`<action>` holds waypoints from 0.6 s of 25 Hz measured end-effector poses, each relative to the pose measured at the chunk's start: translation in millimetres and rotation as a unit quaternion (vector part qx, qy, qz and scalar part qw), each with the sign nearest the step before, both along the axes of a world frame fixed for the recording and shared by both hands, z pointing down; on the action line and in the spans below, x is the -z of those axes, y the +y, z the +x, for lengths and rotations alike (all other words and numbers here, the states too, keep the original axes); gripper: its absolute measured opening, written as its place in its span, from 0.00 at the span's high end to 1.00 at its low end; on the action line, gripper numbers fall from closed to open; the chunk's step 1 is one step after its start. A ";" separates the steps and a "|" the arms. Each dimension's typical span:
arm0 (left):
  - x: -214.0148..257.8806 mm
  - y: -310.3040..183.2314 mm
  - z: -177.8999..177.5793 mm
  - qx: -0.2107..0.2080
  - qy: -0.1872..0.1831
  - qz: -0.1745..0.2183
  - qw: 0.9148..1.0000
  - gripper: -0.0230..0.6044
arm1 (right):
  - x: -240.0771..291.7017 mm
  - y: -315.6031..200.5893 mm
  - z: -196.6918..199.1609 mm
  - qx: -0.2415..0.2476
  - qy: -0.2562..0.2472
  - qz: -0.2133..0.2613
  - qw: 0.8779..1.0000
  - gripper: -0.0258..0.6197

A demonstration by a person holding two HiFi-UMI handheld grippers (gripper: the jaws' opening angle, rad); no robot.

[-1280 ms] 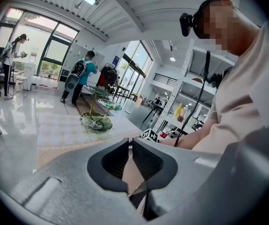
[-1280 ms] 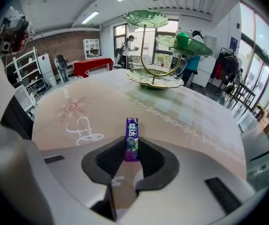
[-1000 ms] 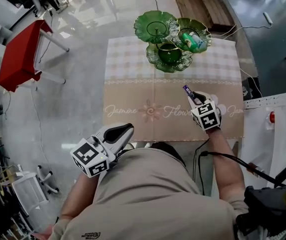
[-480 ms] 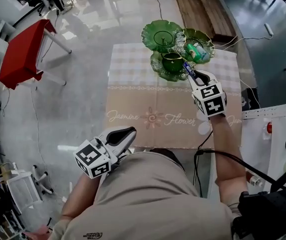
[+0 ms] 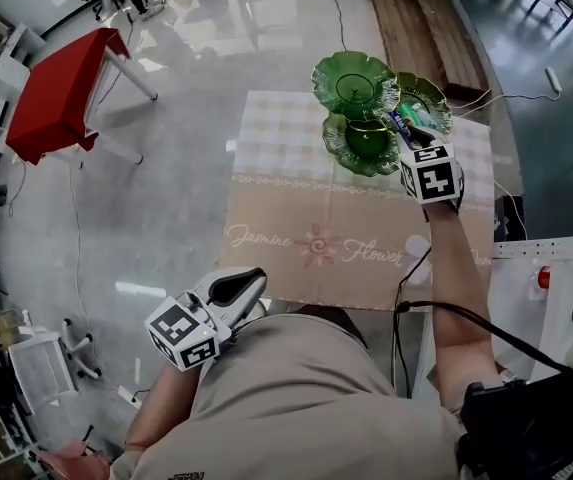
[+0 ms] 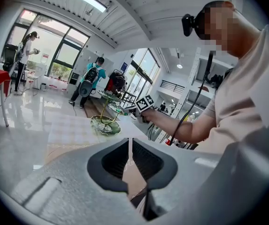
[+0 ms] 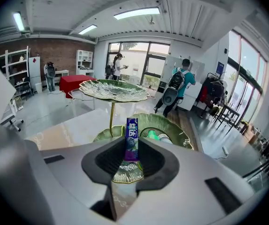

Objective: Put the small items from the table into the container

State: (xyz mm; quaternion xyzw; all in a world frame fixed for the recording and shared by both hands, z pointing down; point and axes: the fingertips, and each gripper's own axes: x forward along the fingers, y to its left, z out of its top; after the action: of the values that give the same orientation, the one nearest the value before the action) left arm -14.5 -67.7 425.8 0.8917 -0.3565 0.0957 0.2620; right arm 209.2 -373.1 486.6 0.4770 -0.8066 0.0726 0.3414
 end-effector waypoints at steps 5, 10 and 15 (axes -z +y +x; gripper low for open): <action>-2.3 5.6 -14.8 0.017 0.003 -0.007 1.000 0.95 | -8.8 -12.3 1.0 -0.016 0.019 -0.012 1.000 0.82; -3.0 8.6 -26.9 0.026 0.003 -0.007 1.000 0.95 | -16.2 -16.2 -1.4 -0.020 0.038 -0.019 0.999 0.81; -3.8 12.0 -35.5 0.026 0.005 -0.010 1.000 0.95 | -16.9 -16.2 -4.0 -0.020 0.041 -0.008 0.999 0.75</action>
State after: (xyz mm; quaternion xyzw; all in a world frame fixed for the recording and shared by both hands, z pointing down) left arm -50.0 -55.7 429.7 0.8801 -0.3772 0.0879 0.2747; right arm 205.2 -389.3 503.5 0.4927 -0.7816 0.0666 0.3767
